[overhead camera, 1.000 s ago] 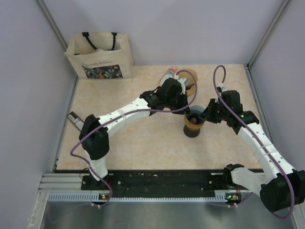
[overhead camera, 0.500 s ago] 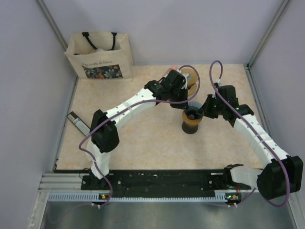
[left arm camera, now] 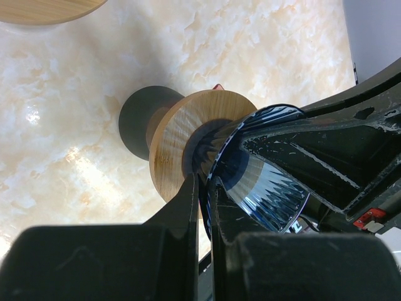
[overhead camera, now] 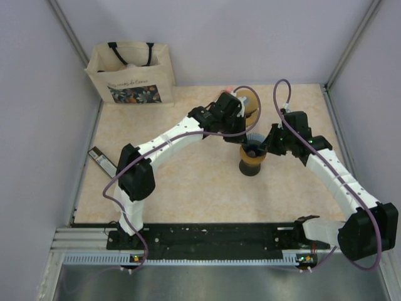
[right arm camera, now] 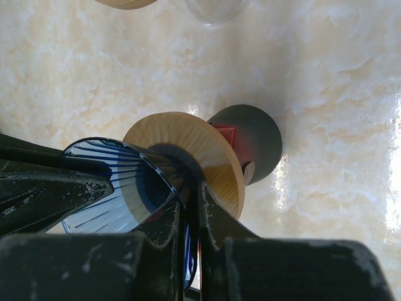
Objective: Place the coffee filter in the dripper
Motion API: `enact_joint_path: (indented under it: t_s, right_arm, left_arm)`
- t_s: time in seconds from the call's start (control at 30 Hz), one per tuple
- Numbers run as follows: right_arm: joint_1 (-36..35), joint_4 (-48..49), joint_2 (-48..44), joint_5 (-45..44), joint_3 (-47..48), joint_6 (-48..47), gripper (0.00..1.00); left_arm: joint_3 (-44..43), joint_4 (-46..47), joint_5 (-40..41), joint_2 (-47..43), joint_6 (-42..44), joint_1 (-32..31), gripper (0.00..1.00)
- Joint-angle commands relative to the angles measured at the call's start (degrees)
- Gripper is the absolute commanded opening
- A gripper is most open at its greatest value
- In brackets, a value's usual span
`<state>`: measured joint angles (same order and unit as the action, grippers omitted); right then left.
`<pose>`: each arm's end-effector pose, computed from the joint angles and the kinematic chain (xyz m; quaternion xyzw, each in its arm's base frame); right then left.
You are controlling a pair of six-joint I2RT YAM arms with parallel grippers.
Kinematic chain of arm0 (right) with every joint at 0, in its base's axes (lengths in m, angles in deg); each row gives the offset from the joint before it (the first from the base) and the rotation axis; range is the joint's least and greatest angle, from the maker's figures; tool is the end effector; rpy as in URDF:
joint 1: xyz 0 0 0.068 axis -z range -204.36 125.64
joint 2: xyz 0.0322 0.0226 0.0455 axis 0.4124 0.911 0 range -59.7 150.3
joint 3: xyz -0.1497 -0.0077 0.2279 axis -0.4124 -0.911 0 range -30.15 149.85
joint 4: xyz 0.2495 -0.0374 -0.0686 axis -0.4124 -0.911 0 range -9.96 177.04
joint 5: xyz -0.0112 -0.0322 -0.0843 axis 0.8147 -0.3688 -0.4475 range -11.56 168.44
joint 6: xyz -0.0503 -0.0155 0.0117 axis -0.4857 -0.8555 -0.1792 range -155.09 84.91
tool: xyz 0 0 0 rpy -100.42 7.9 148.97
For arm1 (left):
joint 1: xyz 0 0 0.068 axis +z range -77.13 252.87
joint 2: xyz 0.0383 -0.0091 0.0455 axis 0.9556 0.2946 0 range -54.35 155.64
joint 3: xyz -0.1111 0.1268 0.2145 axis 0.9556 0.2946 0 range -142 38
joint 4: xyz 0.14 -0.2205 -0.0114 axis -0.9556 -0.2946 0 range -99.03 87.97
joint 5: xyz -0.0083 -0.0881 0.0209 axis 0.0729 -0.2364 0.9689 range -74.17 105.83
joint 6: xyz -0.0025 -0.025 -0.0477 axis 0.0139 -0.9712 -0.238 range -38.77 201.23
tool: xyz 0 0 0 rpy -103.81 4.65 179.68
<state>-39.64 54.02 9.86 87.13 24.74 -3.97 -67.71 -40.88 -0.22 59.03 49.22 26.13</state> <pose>0.2431 0.0720 0.2761 0.1010 0.9248 0.2067 0.3030 0.3012 -0.3344 0.3040 0.1692 0.9056 -0.3329 0.2012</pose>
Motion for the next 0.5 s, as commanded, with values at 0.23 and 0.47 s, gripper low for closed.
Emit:
enact_joint_path:
  t_s: [0.23,0.47]
  right_arm:
    - [0.17,-14.54,5.24,-7.30,-1.90,-6.15,0.08]
    - [0.26,-12.95,3.65,-4.91,1.79,-5.27,0.13]
  left_arm:
    - [4.73,-4.05,-10.22,1.49,0.37,-1.42,0.07]
    - [3.32,-0.44,-11.28,-0.26,-1.21,-1.51,0.17]
